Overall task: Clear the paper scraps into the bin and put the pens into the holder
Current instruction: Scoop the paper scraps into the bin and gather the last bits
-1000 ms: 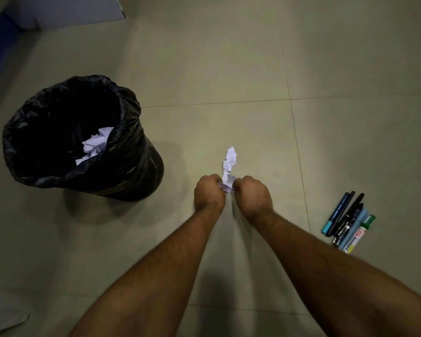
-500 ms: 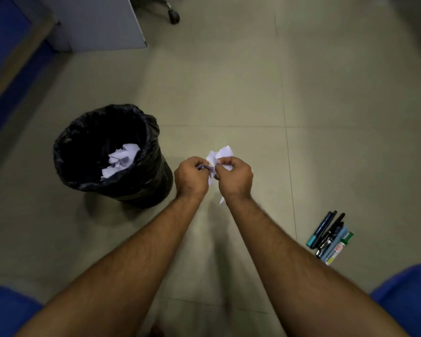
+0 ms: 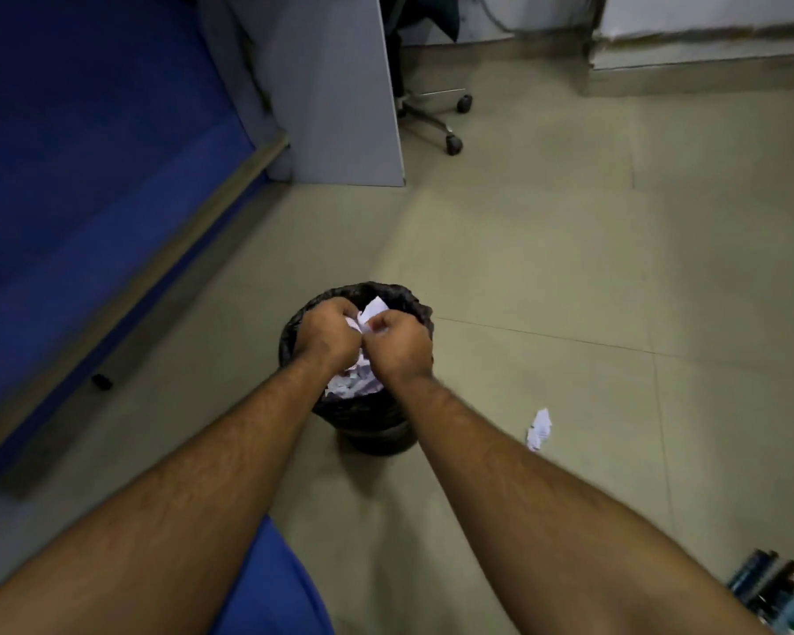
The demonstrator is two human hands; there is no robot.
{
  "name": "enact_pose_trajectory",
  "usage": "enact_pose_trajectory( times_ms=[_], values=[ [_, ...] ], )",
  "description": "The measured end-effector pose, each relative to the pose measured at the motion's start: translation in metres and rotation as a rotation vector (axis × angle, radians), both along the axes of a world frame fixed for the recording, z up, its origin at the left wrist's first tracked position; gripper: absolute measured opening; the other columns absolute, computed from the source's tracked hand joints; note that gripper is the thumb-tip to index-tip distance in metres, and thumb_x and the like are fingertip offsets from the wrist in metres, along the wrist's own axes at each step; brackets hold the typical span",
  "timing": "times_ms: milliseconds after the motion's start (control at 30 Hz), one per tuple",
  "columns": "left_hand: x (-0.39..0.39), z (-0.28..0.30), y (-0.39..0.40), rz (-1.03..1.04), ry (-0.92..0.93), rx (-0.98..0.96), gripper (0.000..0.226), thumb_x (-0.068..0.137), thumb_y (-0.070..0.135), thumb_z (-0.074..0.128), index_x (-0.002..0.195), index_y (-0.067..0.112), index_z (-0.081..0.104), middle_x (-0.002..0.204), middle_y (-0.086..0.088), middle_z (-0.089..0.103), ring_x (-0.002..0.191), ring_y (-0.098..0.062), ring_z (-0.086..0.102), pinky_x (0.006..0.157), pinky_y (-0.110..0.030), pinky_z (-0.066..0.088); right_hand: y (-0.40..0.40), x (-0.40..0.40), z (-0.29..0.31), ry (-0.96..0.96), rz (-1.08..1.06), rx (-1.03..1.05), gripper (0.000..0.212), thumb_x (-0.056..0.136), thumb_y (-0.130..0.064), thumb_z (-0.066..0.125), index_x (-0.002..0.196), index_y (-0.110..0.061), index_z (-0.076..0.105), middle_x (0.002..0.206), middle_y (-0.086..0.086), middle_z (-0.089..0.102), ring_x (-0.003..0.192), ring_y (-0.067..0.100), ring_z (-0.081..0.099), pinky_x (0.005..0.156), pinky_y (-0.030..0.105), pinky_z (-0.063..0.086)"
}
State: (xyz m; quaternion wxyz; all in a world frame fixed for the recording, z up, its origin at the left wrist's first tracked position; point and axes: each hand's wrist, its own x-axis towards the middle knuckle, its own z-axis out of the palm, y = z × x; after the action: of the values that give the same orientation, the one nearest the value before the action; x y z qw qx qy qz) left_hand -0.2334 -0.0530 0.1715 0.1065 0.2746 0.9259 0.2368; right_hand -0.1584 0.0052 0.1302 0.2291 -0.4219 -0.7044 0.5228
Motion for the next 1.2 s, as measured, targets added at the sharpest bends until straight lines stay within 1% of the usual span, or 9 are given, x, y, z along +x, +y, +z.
enact_pose_trajectory(
  times_ms=[133, 200, 400, 600, 767, 933, 1033, 1133, 1200],
  values=[
    [-0.017, -0.022, -0.017, -0.084, -0.011, -0.162, 0.031, 0.087, 0.016, 0.059, 0.118, 0.019, 0.066, 0.120, -0.009, 0.067, 0.105, -0.030, 0.063, 0.087, -0.031, 0.051, 0.001, -0.010, -0.008, -0.177, 0.169, 0.023, 0.036, 0.081, -0.027, 0.073, 0.116, -0.018, 0.070, 0.116, 0.004, 0.071, 0.109, 0.022, 0.065, 0.092, 0.029, 0.052],
    [-0.017, -0.029, -0.017, -0.082, -0.008, -0.167, 0.036, 0.088, 0.010, 0.057, 0.121, 0.019, 0.065, 0.125, -0.007, 0.065, 0.113, -0.029, 0.061, 0.088, -0.029, 0.047, 0.006, -0.005, -0.007, -0.176, 0.167, 0.053, 0.042, 0.080, -0.018, 0.071, 0.121, -0.018, 0.068, 0.121, 0.003, 0.070, 0.113, 0.020, 0.064, 0.097, 0.029, 0.050],
    [0.011, -0.020, 0.014, -0.155, -0.022, 0.010, 0.033, 0.085, 0.008, 0.050, 0.103, 0.025, 0.071, 0.108, 0.000, 0.073, 0.100, -0.021, 0.066, 0.089, -0.033, 0.054, 0.028, 0.036, 0.003, -0.029, -0.123, 0.065, 0.017, 0.084, -0.024, 0.065, 0.098, -0.020, 0.073, 0.095, -0.002, 0.075, 0.089, 0.017, 0.067, 0.074, 0.021, 0.045],
    [0.072, -0.043, 0.061, -0.208, -0.127, 0.166, 0.029, 0.087, 0.003, 0.052, 0.100, 0.016, 0.074, 0.101, -0.004, 0.074, 0.093, -0.021, 0.068, 0.080, -0.022, 0.049, 0.061, 0.091, -0.002, -0.002, -0.280, 0.063, 0.011, 0.085, -0.024, 0.060, 0.090, -0.022, 0.070, 0.077, -0.008, 0.067, 0.074, 0.013, 0.061, 0.070, 0.022, 0.044],
    [0.130, -0.102, 0.094, -0.295, -0.185, 0.079, 0.031, 0.085, 0.005, 0.050, 0.102, 0.018, 0.074, 0.107, -0.004, 0.073, 0.099, -0.024, 0.066, 0.082, -0.024, 0.047, 0.075, 0.154, -0.060, -0.182, -0.308, 0.014, 0.015, 0.086, -0.029, 0.059, 0.094, -0.023, 0.071, 0.089, -0.005, 0.073, 0.084, 0.018, 0.066, 0.069, 0.024, 0.044],
    [0.196, -0.206, 0.076, -0.427, -0.320, -0.109, 0.031, 0.090, 0.012, 0.049, 0.117, 0.013, 0.065, 0.121, -0.010, 0.064, 0.111, -0.028, 0.061, 0.090, -0.027, 0.045, 0.057, 0.229, -0.162, -0.607, -0.225, -0.067, 0.031, 0.087, -0.036, 0.059, 0.113, -0.020, 0.063, 0.113, 0.005, 0.068, 0.110, 0.029, 0.061, 0.085, 0.031, 0.047],
    [0.216, -0.246, 0.064, -0.467, -0.292, -0.237, 0.031, 0.091, 0.014, 0.048, 0.121, 0.014, 0.058, 0.120, -0.011, 0.053, 0.113, -0.031, 0.055, 0.089, -0.031, 0.044, 0.040, 0.258, -0.204, -0.845, -0.147, -0.021, 0.040, 0.085, -0.030, 0.060, 0.122, -0.017, 0.053, 0.122, 0.010, 0.054, 0.114, 0.032, 0.053, 0.087, 0.036, 0.048],
    [0.223, -0.267, 0.062, -0.487, -0.217, -0.296, 0.048, 0.088, 0.008, 0.047, 0.135, 0.018, 0.050, 0.124, -0.012, 0.047, 0.116, -0.031, 0.050, 0.096, -0.036, 0.045, 0.036, 0.264, -0.225, -0.780, -0.175, -0.011, 0.039, 0.083, -0.014, 0.056, 0.121, -0.015, 0.053, 0.119, 0.013, 0.051, 0.109, 0.034, 0.052, 0.084, 0.037, 0.048],
    [0.222, -0.276, 0.064, -0.475, -0.217, -0.249, 0.039, 0.091, 0.011, 0.044, 0.128, 0.017, 0.054, 0.118, -0.011, 0.048, 0.112, -0.032, 0.052, 0.094, -0.037, 0.046, 0.042, 0.262, -0.232, -0.705, -0.167, 0.001, 0.034, 0.084, -0.013, 0.054, 0.118, -0.014, 0.057, 0.115, 0.013, 0.054, 0.106, 0.035, 0.056, 0.084, 0.038, 0.048]
  ],
)
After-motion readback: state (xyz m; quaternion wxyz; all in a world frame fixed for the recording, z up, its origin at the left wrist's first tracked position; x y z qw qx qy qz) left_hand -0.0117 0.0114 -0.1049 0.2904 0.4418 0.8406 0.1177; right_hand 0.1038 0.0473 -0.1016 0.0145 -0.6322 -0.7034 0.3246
